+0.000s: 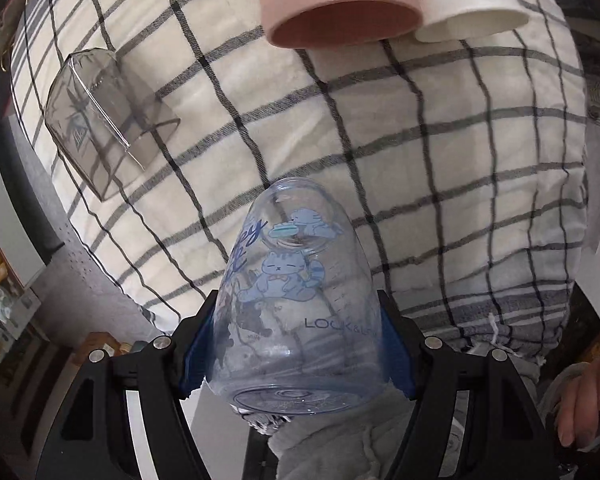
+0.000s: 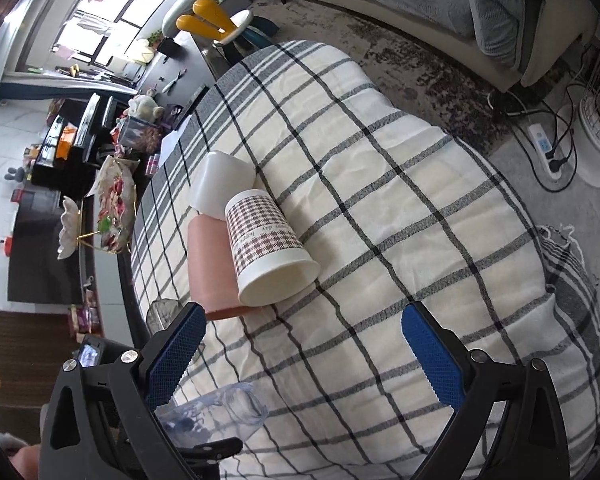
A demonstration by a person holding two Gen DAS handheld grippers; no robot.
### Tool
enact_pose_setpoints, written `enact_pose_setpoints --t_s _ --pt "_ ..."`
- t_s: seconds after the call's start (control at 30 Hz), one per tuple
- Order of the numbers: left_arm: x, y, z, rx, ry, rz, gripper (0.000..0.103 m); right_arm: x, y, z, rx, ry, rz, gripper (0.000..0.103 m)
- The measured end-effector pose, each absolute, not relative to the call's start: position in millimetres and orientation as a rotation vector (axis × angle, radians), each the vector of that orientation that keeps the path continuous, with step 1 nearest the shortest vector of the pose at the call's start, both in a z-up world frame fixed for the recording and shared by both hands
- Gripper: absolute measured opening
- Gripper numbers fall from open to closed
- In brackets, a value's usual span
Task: Flip cup upside down
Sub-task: 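Lift the jar with the left gripper and turn its mouth downward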
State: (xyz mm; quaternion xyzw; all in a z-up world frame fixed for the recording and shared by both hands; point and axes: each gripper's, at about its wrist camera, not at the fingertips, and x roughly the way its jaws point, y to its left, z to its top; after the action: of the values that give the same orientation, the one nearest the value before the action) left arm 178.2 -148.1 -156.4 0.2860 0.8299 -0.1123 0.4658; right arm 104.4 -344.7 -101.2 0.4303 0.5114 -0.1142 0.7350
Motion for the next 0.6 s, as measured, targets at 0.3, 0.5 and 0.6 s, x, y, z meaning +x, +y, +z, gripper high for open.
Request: enact_pose_setpoints --t_s 0.3,0.5,0.6 --pt "179.1 -146.9 -151.8 0.712 2.001 -0.301 0.086 102.4 -339.8 -98.4 0.937 1.117 -0.239 0.099" --pt "169.3 -148.9 -135.9 0.694 1.931 -0.326 0.086 93.8 -337.2 -82.8 0.904 1.087 -0.242 0.099" --pt "164.9 -147.0 -121.5 0.658 1.87 -0.331 0.088 87.6 -333.9 -67.9 0.859 1.061 -0.243 0.099"
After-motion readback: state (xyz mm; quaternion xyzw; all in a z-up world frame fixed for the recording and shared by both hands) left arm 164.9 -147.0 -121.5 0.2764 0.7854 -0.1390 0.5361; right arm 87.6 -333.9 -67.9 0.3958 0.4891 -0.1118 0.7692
